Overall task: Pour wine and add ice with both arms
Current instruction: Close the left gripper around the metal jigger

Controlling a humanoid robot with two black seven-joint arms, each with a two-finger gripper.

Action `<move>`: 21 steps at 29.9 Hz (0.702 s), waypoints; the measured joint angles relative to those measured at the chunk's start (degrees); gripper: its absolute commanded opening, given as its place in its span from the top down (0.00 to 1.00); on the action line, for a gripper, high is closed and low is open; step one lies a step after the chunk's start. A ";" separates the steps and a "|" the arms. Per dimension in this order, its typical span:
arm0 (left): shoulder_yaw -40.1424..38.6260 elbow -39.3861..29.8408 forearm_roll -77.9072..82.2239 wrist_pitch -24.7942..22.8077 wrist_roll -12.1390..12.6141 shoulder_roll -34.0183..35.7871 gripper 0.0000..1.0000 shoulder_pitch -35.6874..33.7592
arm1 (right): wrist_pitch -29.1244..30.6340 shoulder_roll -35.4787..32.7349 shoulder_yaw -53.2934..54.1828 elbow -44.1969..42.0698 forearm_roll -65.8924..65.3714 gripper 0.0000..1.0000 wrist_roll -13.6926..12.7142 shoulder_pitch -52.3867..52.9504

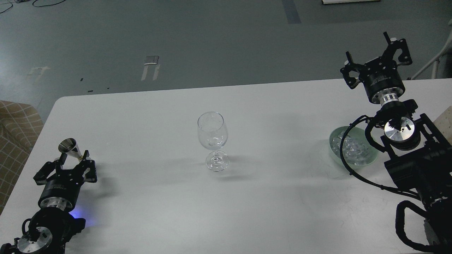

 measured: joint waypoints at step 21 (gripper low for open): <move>0.07 2.63 0.20 0.37 0.46 0.30 0.41 -2.28 | 0.00 -0.04 0.00 -0.24 0.00 0.00 0.00 0.58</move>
